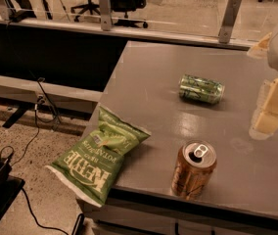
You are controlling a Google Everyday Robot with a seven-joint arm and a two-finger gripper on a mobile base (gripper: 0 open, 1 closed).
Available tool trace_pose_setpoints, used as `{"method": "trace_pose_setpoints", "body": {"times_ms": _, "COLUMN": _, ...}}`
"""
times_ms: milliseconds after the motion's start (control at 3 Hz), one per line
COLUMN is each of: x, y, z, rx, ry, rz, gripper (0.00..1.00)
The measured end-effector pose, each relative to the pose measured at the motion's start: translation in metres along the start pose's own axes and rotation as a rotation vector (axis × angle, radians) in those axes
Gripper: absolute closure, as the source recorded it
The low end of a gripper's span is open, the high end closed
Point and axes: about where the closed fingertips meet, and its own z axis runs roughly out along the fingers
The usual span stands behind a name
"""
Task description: Pick green can
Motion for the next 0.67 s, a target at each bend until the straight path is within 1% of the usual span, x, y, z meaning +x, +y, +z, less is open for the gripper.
{"method": "trace_pose_setpoints", "body": {"times_ms": 333, "x": 0.0, "y": 0.0, "z": 0.0, "rx": 0.0, "ry": 0.0, "rz": 0.0, "gripper": 0.0}}
{"method": "trace_pose_setpoints", "body": {"times_ms": 667, "x": 0.0, "y": -0.011, "z": -0.002, "rx": 0.026, "ry": -0.01, "rz": 0.003, "gripper": 0.0}}
